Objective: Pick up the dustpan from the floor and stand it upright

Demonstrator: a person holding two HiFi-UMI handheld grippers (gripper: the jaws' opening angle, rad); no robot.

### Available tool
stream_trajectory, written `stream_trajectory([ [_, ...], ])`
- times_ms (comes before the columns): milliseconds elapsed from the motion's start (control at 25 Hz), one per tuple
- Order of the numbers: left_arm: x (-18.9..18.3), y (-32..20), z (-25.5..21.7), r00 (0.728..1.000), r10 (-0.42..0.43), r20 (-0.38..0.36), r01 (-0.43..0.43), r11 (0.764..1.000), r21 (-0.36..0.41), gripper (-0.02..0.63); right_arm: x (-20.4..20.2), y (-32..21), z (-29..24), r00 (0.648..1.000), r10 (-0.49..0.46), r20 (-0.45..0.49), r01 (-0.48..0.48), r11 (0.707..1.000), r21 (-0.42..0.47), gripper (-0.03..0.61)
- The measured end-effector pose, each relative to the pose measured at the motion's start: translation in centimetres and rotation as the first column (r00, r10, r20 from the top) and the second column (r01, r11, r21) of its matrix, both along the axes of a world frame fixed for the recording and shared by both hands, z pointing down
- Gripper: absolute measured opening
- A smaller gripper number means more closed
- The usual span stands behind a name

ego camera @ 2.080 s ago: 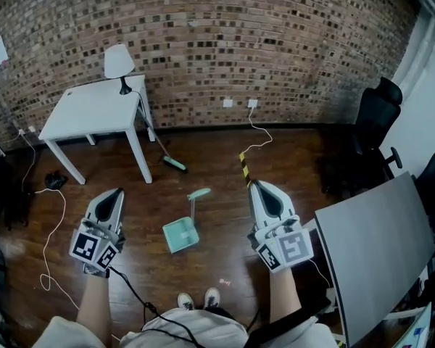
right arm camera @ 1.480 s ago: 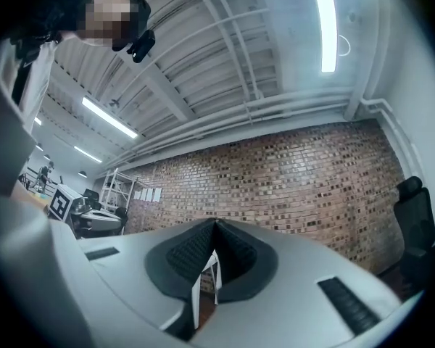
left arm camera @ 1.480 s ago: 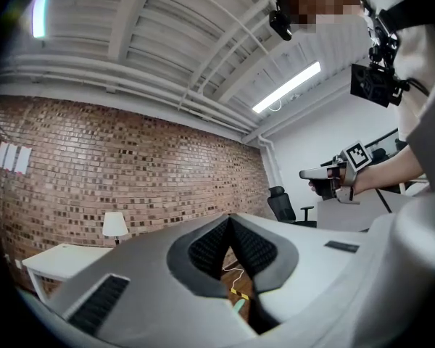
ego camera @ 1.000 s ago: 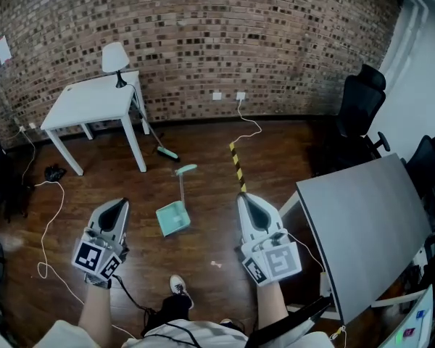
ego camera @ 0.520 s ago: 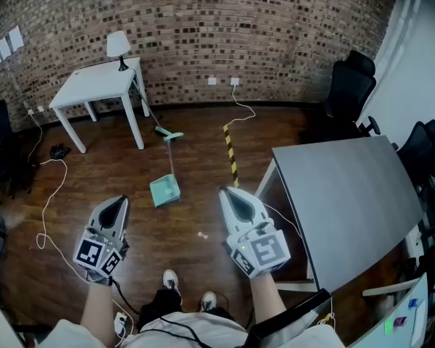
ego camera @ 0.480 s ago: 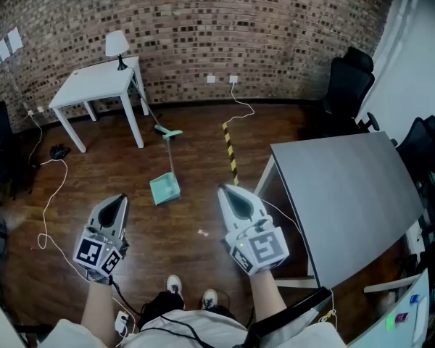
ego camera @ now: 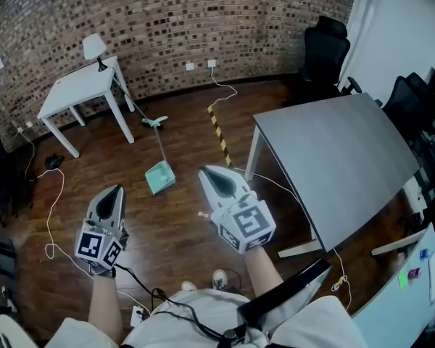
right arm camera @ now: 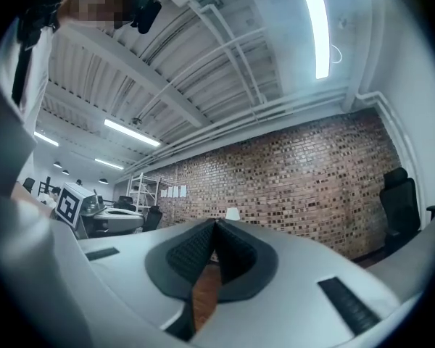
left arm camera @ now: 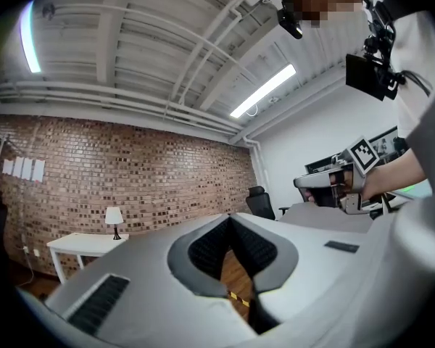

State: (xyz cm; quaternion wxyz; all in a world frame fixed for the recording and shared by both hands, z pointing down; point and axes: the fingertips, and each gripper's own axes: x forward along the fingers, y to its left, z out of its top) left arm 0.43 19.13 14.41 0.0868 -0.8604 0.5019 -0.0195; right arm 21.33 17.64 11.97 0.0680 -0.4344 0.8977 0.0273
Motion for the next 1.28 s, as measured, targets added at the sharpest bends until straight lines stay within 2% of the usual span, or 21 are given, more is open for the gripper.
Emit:
stream_trajectory([
  [280,-0.6,0.3,-0.4,1.0,0.021,-0.001,-0.021,1.0,0.01,0.011,-1.3,0.3,-0.7,1.0,0.01,-0.025,-0.009,1.0,0.014,-0.003],
  [560,-1.2,0.1,-0.7,0.999,0.048,-0.011,-0.047,0.999,0.019,0.011,-1.9,0.0,-1.9,0.999,0.037,-0.015,-0.037,0.998,0.058,-0.004],
  [920,-1.4,-0.5,-1.2,0.995,0.095,-0.022,-0.094,0.995,0.044,0.011,-2.1,-1.0,-2.4,0.998,0.057,0.004,-0.057,0.997,0.058,-0.003],
  [1280,-2.2,-0.9,-1.1,0.996,0.086,-0.009,-0.085,0.996,0.041,0.012,-3.2,-1.3,-2.3,0.999,0.052,0.004,-0.052,0.997,0.061,-0.003],
])
